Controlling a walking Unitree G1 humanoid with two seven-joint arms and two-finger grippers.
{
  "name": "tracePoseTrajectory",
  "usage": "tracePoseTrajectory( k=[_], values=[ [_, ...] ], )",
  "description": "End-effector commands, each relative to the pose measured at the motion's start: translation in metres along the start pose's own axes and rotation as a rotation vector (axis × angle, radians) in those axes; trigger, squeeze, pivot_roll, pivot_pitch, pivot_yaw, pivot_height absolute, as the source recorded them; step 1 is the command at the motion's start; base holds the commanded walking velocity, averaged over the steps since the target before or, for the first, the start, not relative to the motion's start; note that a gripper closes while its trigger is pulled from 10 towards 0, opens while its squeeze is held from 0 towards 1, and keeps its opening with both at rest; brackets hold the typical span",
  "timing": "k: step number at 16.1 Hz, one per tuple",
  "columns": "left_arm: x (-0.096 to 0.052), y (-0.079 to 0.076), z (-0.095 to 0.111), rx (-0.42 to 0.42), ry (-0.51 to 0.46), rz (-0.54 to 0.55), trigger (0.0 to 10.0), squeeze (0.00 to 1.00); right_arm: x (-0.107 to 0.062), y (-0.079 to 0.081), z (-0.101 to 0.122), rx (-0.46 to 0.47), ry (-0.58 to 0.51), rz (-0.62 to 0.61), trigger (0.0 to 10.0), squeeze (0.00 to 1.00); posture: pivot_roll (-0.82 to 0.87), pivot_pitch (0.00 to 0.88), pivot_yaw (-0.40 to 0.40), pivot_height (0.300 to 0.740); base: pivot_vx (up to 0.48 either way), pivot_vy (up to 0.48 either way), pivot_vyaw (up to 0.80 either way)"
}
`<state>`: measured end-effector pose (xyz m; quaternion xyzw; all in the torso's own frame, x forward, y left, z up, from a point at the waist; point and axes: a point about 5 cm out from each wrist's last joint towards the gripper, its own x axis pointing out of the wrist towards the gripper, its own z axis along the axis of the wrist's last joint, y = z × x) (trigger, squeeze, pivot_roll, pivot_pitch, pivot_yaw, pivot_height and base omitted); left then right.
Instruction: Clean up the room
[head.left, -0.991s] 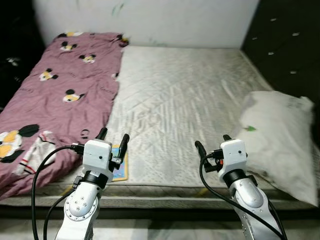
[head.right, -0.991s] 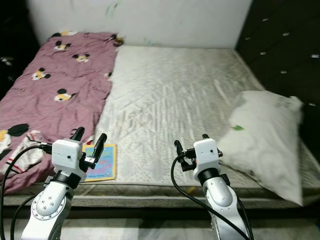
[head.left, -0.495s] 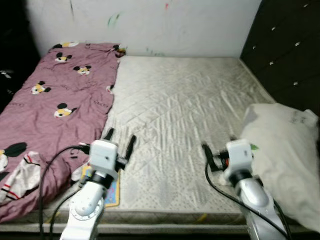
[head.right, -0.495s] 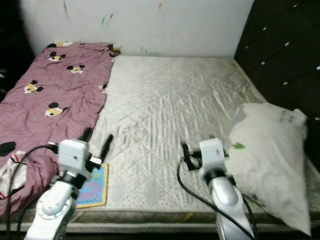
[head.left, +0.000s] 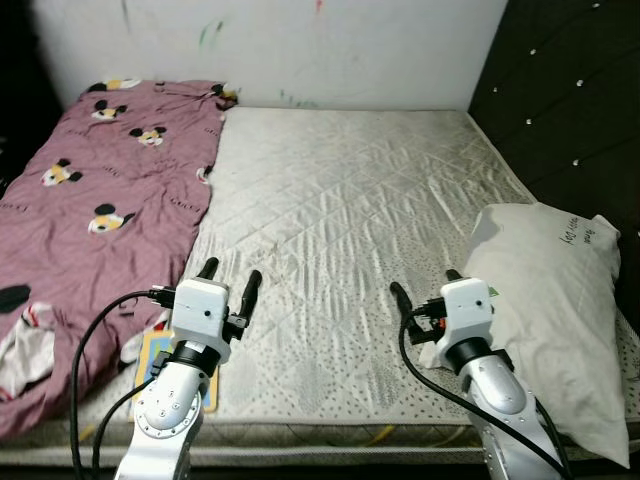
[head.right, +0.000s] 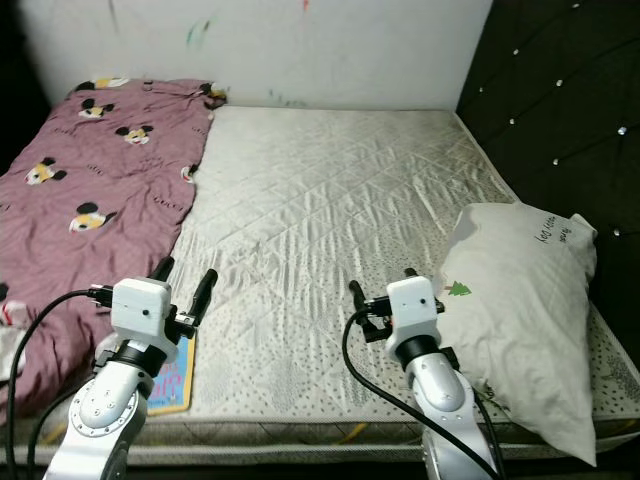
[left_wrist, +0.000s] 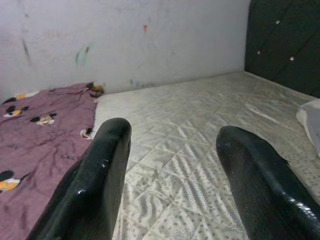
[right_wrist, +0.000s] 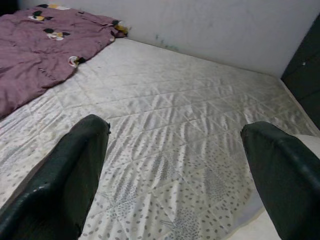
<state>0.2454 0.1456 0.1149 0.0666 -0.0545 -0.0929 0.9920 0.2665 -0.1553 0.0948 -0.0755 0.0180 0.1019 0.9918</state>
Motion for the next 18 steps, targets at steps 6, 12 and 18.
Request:
tracePoseTrajectory(
  k=[6,12,18],
  values=[
    [0.0016,0.0008,0.0013,0.011,-0.005,0.010,10.0,0.00,0.0024,-0.0010,0.0012,-0.001,-0.004,0.007,10.0,0.00,-0.03,0.052,-0.033,0.740,0.000,-0.361,0.00],
    [0.0029,0.0006,0.0004,0.014,-0.004,0.007,10.0,0.00,0.0041,-0.0004,0.0004,-0.004,-0.005,0.013,10.0,0.00,-0.03,0.039,-0.031,0.740,0.000,-0.414,0.00],
    [0.0055,-0.0002,0.0001,0.016,-0.009,0.004,10.0,0.00,0.0067,-0.0008,0.0001,-0.008,-0.008,0.013,10.0,0.00,-0.03,0.028,-0.033,0.740,0.000,-0.447,0.00]
  ],
)
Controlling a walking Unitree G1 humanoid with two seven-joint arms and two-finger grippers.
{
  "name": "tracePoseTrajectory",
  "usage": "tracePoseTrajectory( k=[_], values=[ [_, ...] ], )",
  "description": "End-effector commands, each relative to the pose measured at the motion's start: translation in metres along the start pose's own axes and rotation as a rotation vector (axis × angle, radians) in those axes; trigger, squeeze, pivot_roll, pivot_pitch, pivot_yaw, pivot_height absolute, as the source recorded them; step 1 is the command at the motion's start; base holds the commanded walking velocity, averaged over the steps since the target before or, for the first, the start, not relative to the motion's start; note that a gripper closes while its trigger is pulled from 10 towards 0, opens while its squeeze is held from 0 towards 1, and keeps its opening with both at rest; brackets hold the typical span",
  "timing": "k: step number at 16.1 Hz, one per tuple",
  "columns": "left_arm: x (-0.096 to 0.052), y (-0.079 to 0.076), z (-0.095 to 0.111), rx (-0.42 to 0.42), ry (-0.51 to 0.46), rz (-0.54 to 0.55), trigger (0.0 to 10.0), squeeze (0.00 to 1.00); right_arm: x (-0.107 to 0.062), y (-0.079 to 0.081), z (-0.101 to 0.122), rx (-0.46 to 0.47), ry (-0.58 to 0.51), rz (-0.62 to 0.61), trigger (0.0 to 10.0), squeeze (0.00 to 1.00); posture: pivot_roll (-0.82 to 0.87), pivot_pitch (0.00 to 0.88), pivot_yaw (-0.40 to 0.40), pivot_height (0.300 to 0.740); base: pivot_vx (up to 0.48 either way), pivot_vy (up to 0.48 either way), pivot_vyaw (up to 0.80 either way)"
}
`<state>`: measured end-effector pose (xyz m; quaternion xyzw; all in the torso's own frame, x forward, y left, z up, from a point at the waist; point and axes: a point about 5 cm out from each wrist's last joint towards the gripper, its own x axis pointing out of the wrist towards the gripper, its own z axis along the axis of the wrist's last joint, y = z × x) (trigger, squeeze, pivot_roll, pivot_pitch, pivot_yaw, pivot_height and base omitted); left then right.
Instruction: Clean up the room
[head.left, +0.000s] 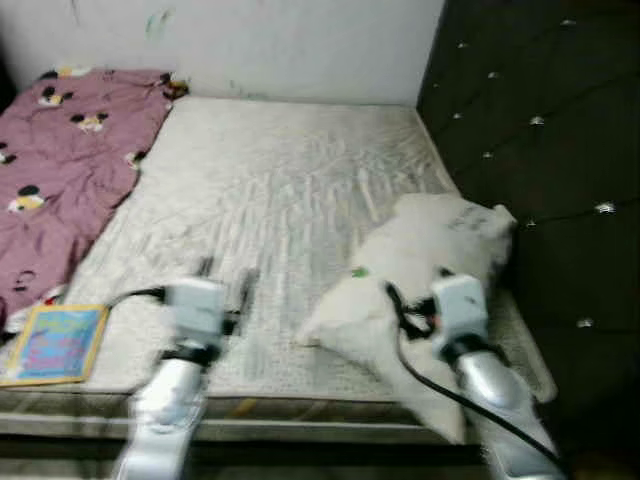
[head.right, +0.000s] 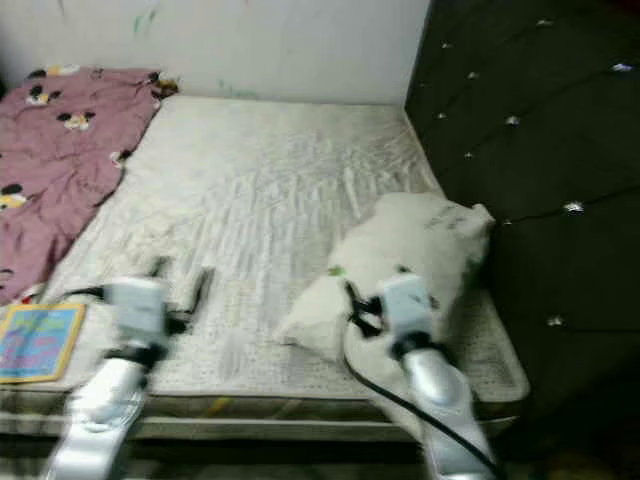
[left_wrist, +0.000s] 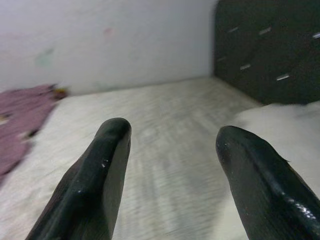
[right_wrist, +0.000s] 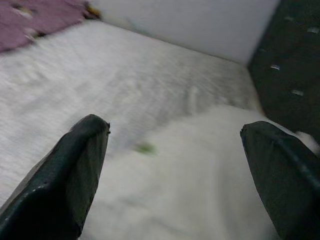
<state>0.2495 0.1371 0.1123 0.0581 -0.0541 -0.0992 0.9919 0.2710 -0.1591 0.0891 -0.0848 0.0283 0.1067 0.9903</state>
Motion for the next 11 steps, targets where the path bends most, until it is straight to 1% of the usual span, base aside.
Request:
tracePoseTrajectory(
  k=[1,6,11],
  values=[
    [0.0007,0.0077,0.0022,0.034,-0.008,0.015,10.0,0.00,0.0031,0.0027,0.0066,0.007,-0.031,0.002,10.0,0.00,-0.03,0.027,-0.034,0.740,0.000,-0.446,0.00],
    [0.0020,0.0075,0.0026,0.035,-0.014,0.015,10.0,0.00,0.0046,0.0025,0.0072,0.006,-0.037,0.002,10.0,0.00,-0.03,0.028,-0.034,0.740,0.000,-0.444,0.00],
    [0.0035,0.0064,0.0030,0.031,-0.019,-0.002,10.0,0.00,0.0058,0.0031,0.0080,-0.009,-0.041,0.005,10.0,0.00,-0.04,0.028,-0.033,0.740,0.000,0.000,0.00]
  ],
)
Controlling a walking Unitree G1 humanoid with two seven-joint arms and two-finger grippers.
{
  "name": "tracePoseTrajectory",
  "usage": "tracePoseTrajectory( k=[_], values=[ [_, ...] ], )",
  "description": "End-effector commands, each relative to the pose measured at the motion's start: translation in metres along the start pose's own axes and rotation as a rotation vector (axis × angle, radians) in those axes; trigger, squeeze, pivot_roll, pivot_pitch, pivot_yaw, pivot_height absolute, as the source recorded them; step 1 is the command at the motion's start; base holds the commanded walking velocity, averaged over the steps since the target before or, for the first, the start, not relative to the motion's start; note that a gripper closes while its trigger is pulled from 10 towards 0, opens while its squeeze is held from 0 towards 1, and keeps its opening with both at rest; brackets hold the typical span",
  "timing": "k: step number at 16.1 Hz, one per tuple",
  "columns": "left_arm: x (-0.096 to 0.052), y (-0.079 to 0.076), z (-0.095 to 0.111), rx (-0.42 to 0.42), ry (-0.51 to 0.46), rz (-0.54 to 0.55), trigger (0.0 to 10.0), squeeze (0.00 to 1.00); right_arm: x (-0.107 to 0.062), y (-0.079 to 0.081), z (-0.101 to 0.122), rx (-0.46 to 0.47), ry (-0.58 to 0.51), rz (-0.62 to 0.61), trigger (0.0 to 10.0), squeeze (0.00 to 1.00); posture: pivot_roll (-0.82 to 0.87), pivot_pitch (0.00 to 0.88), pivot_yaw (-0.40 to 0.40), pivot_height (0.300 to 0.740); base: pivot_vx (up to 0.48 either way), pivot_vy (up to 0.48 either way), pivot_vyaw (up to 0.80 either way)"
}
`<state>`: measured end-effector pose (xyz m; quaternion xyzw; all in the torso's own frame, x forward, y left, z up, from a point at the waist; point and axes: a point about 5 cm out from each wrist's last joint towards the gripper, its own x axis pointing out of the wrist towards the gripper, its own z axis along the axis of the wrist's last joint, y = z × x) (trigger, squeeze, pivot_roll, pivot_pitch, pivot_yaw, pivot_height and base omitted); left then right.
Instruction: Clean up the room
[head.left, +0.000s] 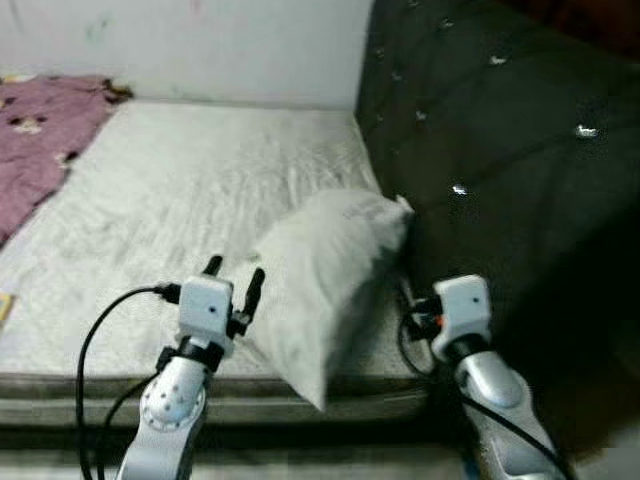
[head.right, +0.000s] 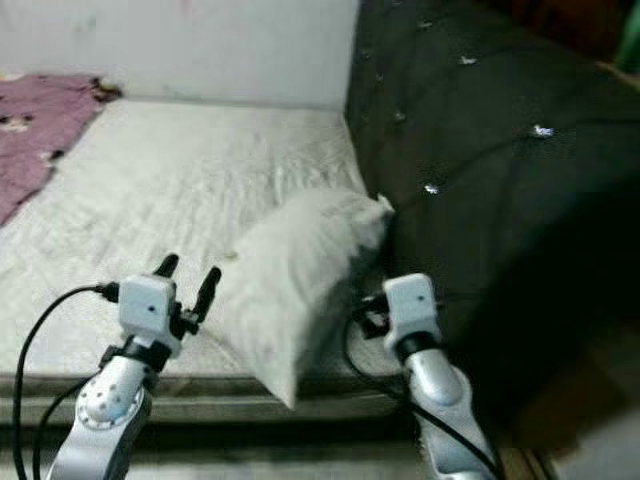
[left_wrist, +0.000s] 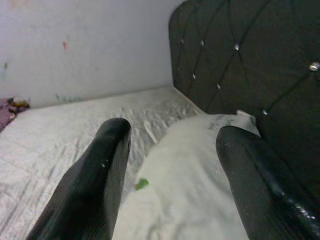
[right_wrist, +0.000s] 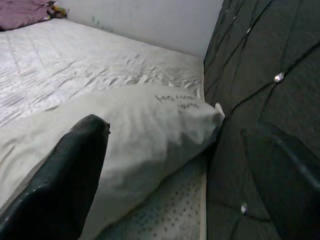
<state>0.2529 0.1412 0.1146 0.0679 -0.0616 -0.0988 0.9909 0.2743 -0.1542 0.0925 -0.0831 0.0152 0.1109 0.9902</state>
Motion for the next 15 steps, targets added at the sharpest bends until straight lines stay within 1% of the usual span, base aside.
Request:
tracePoseTrajectory(
  k=[1,4,6,15],
  values=[
    [0.0010,0.0014,0.0015,0.009,-0.007,-0.001,10.0,0.00,0.0020,0.0012,0.0038,-0.029,-0.012,0.009,10.0,0.00,-0.04,0.028,-0.033,0.740,0.000,0.000,0.00],
    [0.0011,0.0013,0.0014,0.009,-0.006,-0.001,10.0,0.00,0.0031,0.0044,0.0031,-0.045,-0.001,0.030,10.0,0.00,-0.04,0.028,-0.034,0.740,0.000,0.000,0.00],
    [0.0015,0.0012,0.0012,0.008,-0.005,-0.002,10.0,0.00,0.0034,0.0033,0.0014,-0.063,0.013,0.019,10.0,0.00,-0.04,0.026,-0.034,0.740,0.000,0.000,0.00],
    [0.0015,0.0012,0.0012,0.008,-0.005,-0.002,10.0,0.00,0.0034,0.0033,0.0014,-0.063,0.013,0.019,10.0,0.00,-0.04,0.026,-0.034,0.740,0.000,0.000,0.00]
  ],
)
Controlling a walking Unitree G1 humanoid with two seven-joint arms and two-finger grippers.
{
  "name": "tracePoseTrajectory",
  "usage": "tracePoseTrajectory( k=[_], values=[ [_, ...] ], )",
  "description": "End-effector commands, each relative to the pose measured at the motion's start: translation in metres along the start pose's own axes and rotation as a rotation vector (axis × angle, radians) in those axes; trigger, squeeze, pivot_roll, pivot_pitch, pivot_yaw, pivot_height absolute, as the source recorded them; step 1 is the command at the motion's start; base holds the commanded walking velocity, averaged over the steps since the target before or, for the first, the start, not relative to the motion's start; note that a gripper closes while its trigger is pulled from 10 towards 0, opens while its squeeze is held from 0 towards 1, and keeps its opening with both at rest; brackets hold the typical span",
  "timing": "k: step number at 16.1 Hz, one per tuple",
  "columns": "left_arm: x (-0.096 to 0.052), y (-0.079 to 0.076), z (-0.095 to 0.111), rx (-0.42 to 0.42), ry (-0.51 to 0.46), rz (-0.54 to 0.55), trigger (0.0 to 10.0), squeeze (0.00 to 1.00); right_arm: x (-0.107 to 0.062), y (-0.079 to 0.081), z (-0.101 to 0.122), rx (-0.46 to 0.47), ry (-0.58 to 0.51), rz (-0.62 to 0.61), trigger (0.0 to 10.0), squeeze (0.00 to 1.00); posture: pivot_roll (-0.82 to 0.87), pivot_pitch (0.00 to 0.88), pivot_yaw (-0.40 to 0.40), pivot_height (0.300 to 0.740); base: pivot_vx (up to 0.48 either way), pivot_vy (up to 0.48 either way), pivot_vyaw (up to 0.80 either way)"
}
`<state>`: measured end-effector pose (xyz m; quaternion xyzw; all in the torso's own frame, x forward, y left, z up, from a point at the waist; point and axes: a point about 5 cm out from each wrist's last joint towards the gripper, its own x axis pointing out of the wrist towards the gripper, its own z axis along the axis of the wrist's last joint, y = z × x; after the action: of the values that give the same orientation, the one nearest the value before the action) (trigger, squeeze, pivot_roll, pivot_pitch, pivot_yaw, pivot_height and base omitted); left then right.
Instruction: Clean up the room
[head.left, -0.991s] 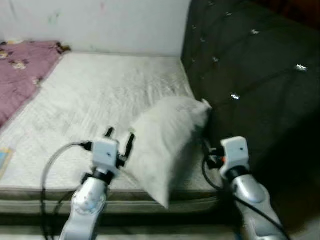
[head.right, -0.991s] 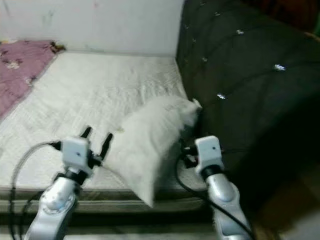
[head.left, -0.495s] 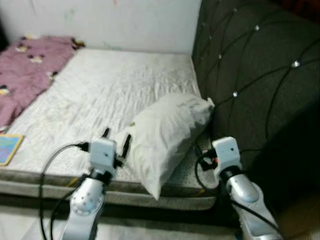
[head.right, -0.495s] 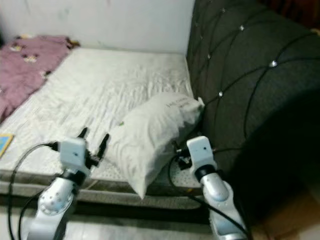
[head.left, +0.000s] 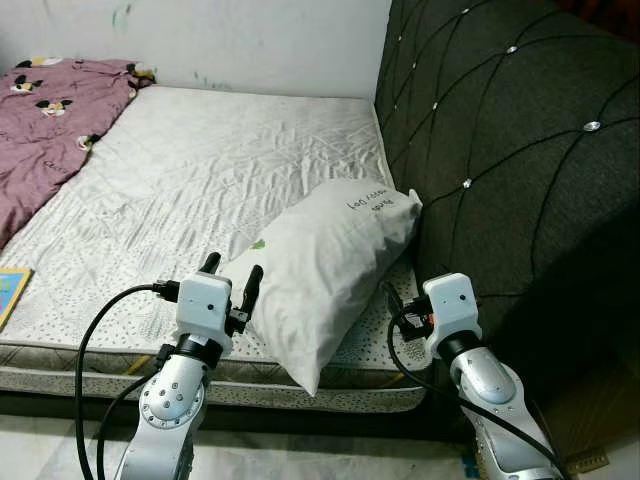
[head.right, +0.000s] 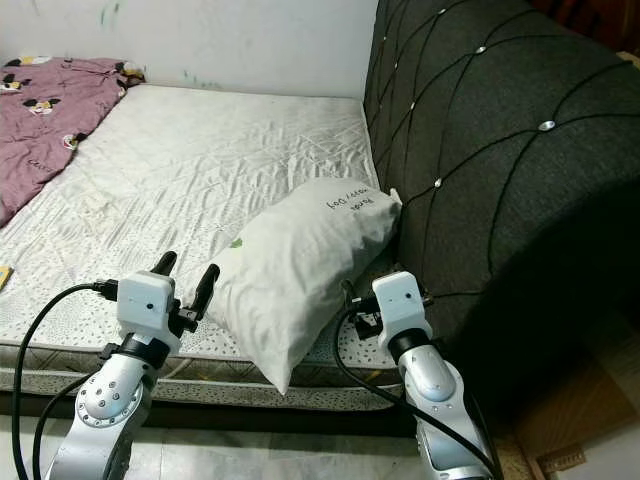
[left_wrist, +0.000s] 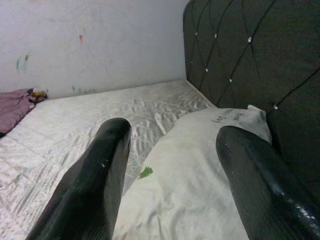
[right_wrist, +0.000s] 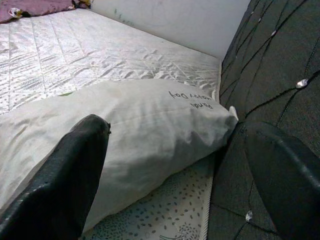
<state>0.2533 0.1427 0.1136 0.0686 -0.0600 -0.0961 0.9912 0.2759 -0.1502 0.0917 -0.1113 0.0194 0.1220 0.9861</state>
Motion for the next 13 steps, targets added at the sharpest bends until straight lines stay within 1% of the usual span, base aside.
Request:
tracePoseTrajectory(
  k=[1,9,10,11,12,13],
  values=[
    [0.001,0.000,0.002,0.007,-0.009,-0.007,10.0,0.00,0.001,-0.001,0.001,-0.007,0.000,-0.004,10.0,0.00,-0.04,0.026,-0.034,0.740,0.000,0.000,0.00],
    [0.001,0.000,0.002,0.007,-0.009,-0.007,10.0,0.00,0.001,-0.001,0.001,-0.007,0.000,-0.004,10.0,0.00,-0.04,0.026,-0.034,0.740,0.000,0.000,0.00],
    [0.021,0.002,0.005,-0.004,-0.034,0.016,10.0,0.00,0.020,-0.002,0.006,-0.052,-0.022,-0.020,10.0,0.00,-0.08,0.000,-0.028,0.740,0.000,0.000,0.00],
    [0.037,0.002,0.007,-0.016,-0.050,0.025,10.0,0.00,0.034,-0.003,0.010,-0.093,-0.040,-0.028,10.0,0.00,-0.07,0.000,-0.021,0.740,0.000,0.000,0.00],
    [0.054,0.000,0.009,-0.033,-0.061,0.033,10.0,0.00,0.046,-0.004,0.012,-0.113,-0.044,-0.035,10.0,0.00,-0.06,0.000,-0.013,0.740,0.000,0.000,0.00],
    [0.057,-0.002,0.009,-0.039,-0.061,0.029,10.0,0.00,0.047,-0.007,0.006,-0.051,-0.014,-0.043,10.0,0.00,-0.05,0.000,-0.009,0.740,0.000,0.000,0.00]
  ],
)
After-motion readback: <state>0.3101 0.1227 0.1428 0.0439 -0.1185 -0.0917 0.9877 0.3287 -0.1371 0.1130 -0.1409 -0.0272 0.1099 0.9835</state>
